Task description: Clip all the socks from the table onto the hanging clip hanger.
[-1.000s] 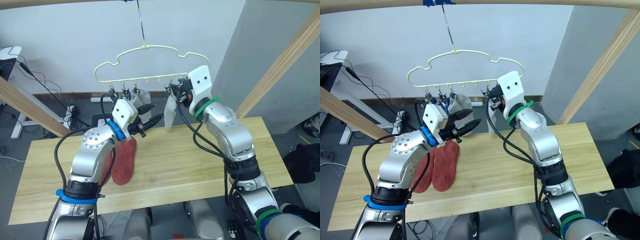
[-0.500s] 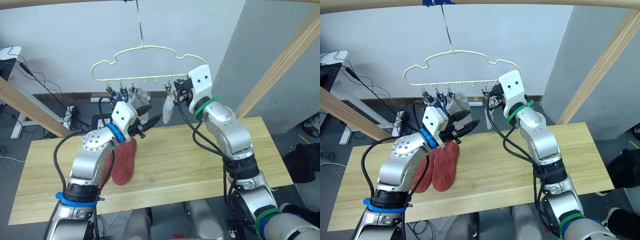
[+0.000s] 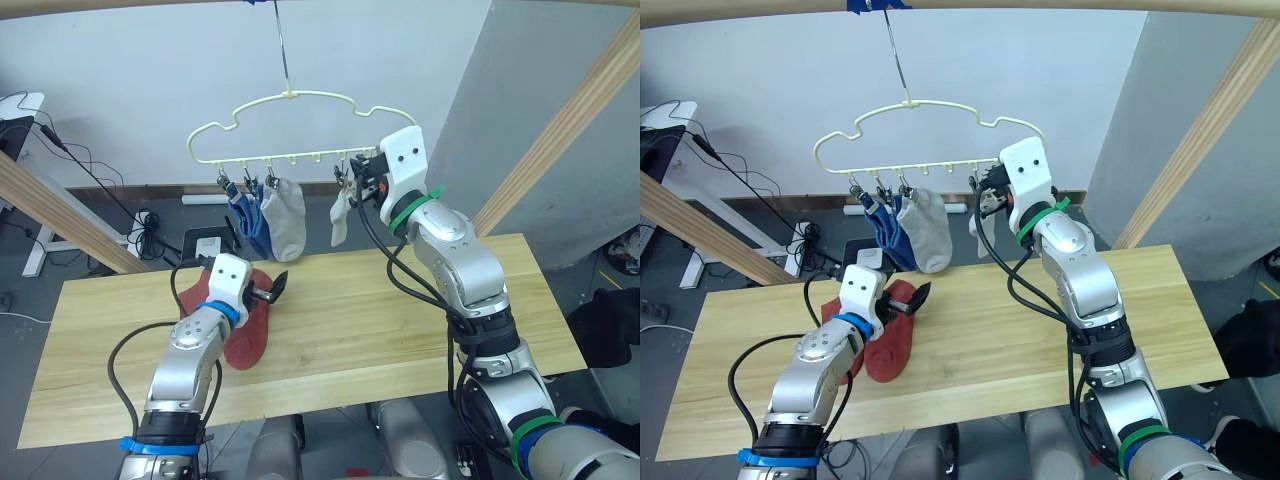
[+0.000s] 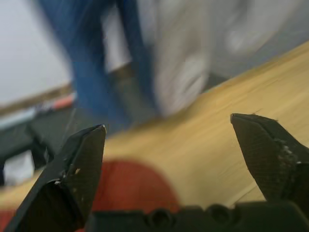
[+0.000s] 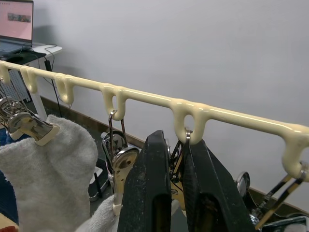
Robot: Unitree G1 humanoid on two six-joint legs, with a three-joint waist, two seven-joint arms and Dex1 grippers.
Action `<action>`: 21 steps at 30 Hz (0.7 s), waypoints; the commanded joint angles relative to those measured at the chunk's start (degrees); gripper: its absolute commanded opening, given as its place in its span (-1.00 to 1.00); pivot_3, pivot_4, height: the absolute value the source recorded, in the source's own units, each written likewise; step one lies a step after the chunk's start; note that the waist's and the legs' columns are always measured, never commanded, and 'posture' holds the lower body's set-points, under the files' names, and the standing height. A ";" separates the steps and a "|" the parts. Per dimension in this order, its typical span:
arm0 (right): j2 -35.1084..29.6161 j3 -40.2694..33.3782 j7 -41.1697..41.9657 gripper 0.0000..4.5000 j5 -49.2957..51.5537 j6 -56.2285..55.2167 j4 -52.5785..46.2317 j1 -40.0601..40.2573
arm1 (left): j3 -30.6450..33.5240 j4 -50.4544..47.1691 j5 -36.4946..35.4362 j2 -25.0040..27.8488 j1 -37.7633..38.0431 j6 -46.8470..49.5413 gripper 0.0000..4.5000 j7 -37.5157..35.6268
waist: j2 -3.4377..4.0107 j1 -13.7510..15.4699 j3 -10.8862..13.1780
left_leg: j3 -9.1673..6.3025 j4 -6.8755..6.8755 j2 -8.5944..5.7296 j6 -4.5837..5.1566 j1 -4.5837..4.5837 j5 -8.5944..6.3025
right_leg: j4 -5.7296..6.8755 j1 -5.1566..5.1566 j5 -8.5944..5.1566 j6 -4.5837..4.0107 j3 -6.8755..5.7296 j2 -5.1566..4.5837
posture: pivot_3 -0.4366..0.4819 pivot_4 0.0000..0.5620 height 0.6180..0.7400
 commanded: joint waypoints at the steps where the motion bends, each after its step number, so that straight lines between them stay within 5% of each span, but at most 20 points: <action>1: 0.01 -0.34 0.34 -1.00 0.13 -0.35 -2.54 -0.58 | 2.15 2.38 -0.07 -1.07 -0.40 0.17 0.98 2.84 | 0.00 0.01 0.00 | 0.00 0.00 0.00 0.00 -0.01 0.00 | 0.00 0.00 0.00 0.00 0.00 0.00 | -0.50 0.04 1.00; 12: 0.08 -0.16 0.44 -1.00 0.37 0.03 -2.87 -0.58 | -0.47 8.45 3.53 -0.50 -1.38 3.00 0.98 4.99 | 0.00 -0.10 0.00 | 0.02 0.00 -0.02 0.00 0.03 0.00 | 0.02 0.01 0.00 0.00 0.01 -0.04 | -0.53 0.05 1.00; 21: 0.56 -0.01 0.26 -1.00 0.51 -0.14 -2.82 -0.60 | -0.67 7.86 5.63 0.12 0.12 3.84 -0.06 5.60 | 0.00 -0.08 0.00 | 0.02 0.00 -0.01 0.00 0.05 0.00 | 0.04 0.02 0.00 0.00 0.01 -0.04 | -0.51 0.05 1.00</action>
